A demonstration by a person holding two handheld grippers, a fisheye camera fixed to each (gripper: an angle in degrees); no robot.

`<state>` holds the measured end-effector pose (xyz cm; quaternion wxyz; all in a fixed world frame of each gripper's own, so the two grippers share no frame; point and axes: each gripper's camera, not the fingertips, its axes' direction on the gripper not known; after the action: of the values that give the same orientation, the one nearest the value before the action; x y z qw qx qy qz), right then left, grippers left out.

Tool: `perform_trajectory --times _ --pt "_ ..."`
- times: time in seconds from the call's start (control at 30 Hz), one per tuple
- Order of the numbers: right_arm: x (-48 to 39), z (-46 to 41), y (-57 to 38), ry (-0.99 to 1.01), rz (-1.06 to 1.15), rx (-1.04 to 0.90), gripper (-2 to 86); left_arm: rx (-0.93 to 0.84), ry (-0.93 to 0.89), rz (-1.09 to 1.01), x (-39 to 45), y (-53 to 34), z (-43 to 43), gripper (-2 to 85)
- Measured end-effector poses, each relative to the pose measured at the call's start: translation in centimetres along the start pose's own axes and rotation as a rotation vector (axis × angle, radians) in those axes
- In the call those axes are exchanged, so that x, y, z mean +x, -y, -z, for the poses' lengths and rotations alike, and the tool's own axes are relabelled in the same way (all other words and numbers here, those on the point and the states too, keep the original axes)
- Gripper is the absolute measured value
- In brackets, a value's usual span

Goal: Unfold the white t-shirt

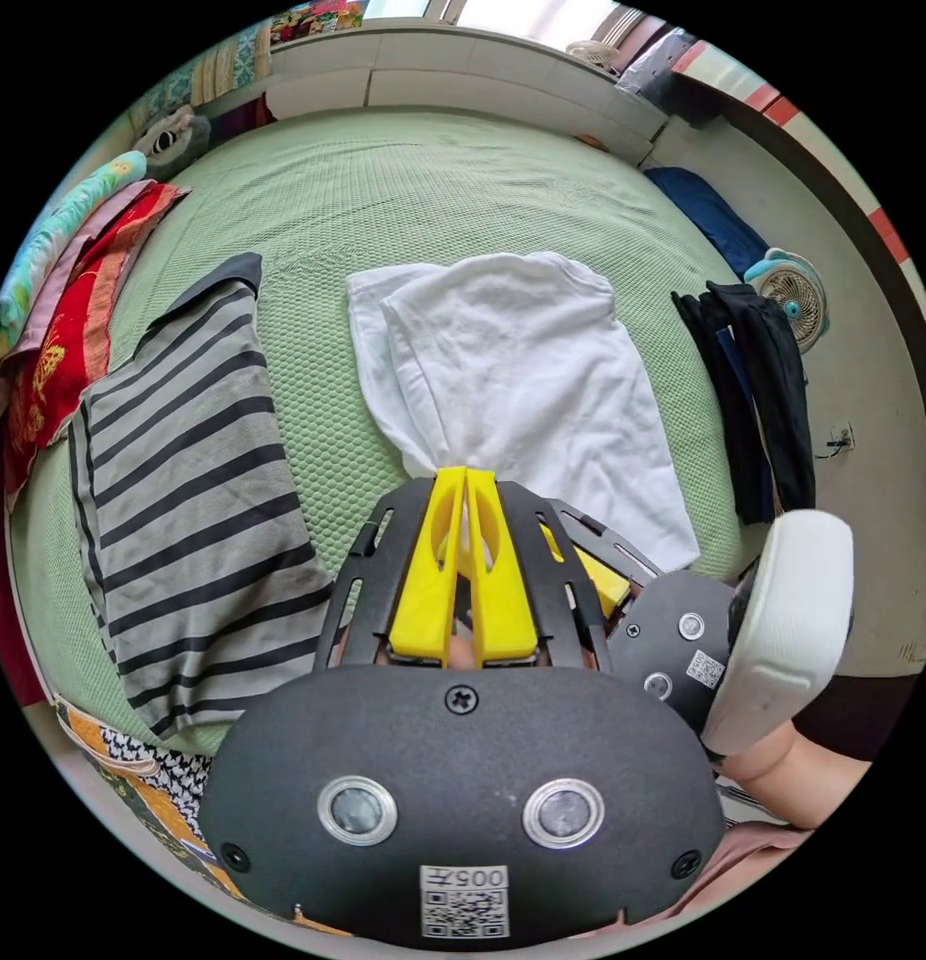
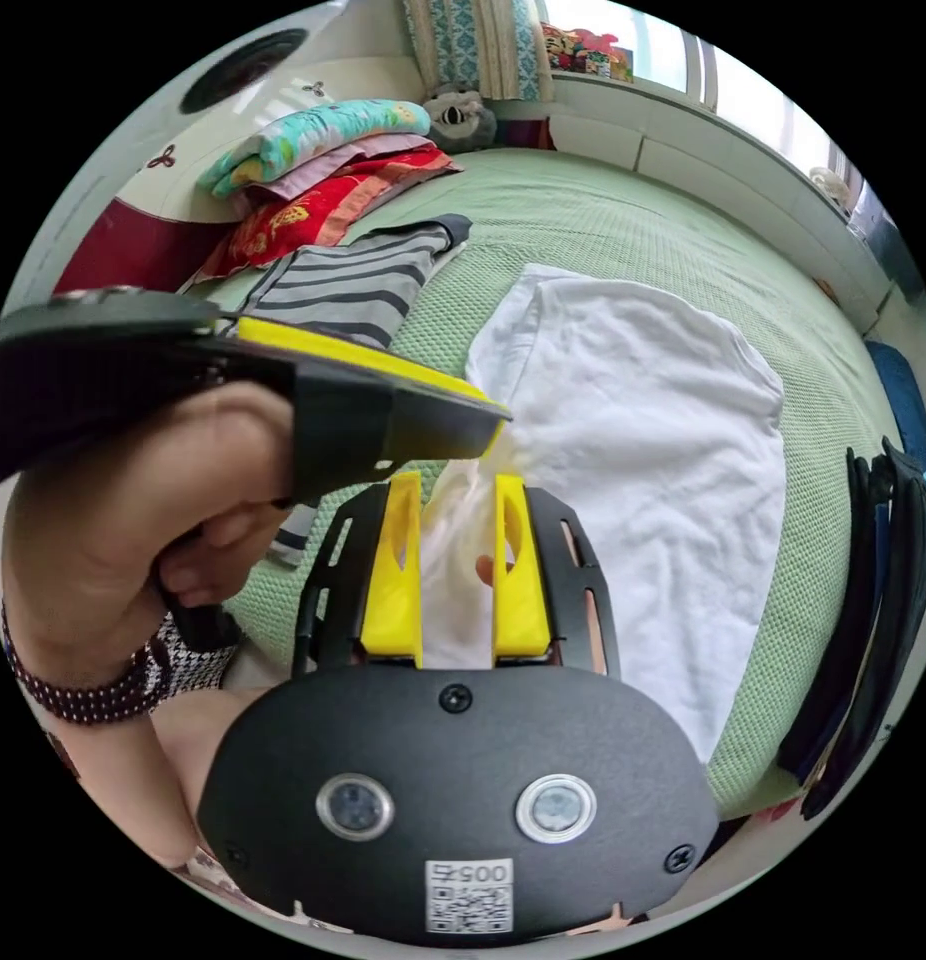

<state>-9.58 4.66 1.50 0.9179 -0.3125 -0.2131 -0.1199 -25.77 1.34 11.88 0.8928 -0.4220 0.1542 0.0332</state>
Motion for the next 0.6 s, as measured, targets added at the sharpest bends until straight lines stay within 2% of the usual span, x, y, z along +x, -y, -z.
perform_trajectory --times 0.13,0.43,0.6 --pt "0.7 0.9 -0.8 0.051 -0.027 0.023 -0.5 0.036 0.013 0.037 -0.9 -0.3 0.7 -0.3" --pt "5.0 4.8 -3.1 0.102 -0.128 0.142 -1.5 0.092 -0.003 0.068 -1.4 -0.7 1.5 1.1" --pt "9.0 6.6 -4.8 0.113 -0.252 0.206 -1.6 0.113 0.004 0.085 -0.8 -0.3 0.5 6.9"
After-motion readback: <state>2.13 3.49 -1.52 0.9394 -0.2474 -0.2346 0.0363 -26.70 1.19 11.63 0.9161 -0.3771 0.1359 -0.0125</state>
